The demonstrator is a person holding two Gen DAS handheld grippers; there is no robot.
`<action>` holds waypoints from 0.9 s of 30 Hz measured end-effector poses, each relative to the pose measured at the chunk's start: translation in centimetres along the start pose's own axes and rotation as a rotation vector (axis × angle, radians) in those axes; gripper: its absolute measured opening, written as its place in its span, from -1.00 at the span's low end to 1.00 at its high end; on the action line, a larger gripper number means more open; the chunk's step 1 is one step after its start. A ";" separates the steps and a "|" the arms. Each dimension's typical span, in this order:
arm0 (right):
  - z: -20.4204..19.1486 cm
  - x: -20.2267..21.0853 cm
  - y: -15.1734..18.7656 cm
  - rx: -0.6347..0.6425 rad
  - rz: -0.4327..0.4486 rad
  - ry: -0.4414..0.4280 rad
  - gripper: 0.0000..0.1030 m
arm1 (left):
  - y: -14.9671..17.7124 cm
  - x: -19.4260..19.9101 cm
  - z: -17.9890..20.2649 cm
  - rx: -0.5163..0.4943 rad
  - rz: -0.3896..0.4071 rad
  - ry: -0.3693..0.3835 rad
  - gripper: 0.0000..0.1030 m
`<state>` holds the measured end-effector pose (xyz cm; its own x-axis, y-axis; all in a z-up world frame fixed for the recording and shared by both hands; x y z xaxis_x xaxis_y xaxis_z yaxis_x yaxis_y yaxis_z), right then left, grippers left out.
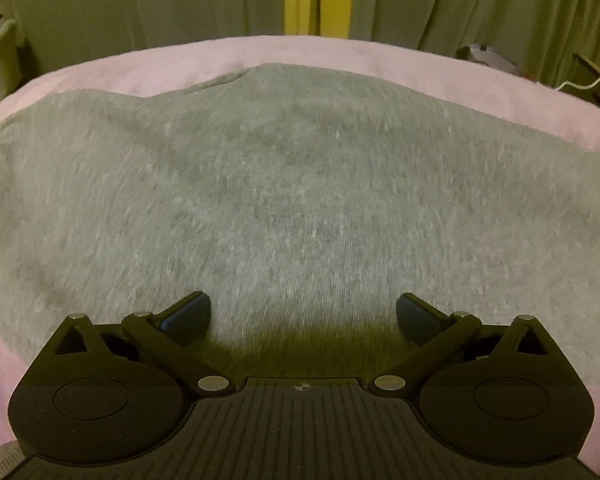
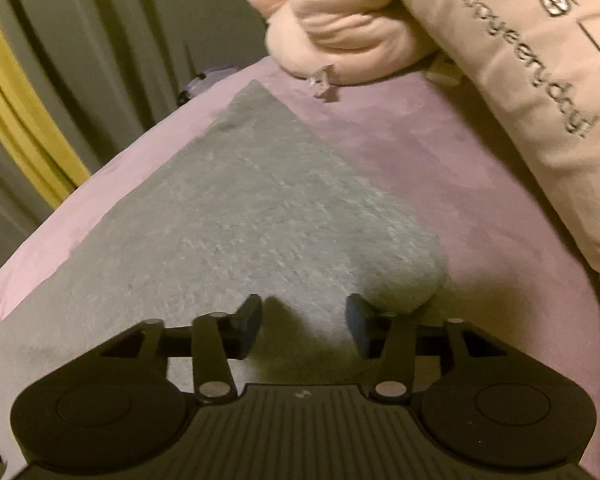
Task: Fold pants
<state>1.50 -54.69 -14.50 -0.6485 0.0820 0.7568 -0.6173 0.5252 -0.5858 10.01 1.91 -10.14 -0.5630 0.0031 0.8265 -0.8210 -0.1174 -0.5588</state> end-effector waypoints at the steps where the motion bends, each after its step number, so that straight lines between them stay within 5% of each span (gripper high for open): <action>1: -0.1 0.1 0.0 0.004 -0.003 -0.004 0.00 | -0.1 0.0 -0.1 0.007 0.000 0.005 1.00; 4: 0.7 0.2 -0.7 -0.030 0.006 0.000 -0.10 | -0.3 0.1 0.0 0.011 0.000 0.005 1.00; 7: 2.7 1.3 -1.0 -0.086 0.049 0.097 -0.32 | -0.3 0.0 0.1 0.002 -0.001 0.000 1.00; 11: 2.5 2.8 -1.1 -0.041 0.065 0.191 -0.28 | -0.4 0.0 0.2 0.004 -0.004 -0.001 1.00; 13: 1.7 3.6 -1.6 -0.028 0.092 0.212 -0.10 | -0.3 0.0 0.4 0.000 -0.004 -0.006 1.00; 21: -11.4 2.3 -2.3 0.198 0.012 -0.052 0.13 | -0.5 -0.1 0.2 0.006 -0.001 -0.003 1.00; 27: -23.3 -2.7 2.3 0.420 -0.098 -0.205 0.14 | -0.4 -0.1 0.3 0.009 0.003 -0.013 1.00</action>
<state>12.22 -33.95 -11.19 -0.6265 -0.1418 0.7664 -0.7793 0.1310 -0.6128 10.39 1.63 -10.01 -0.5644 -0.0104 0.8254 -0.8181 -0.1262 -0.5610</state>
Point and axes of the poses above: each gripper's, at about its wrist camera, not at the fingertips, and x roughly against the way its jaws point, z to its right, y to its underside, the point moved 8 cm from there along -x, roughly the way its jaws point, and after that the axes turned 7 degrees about x, right-handed, at the moved point
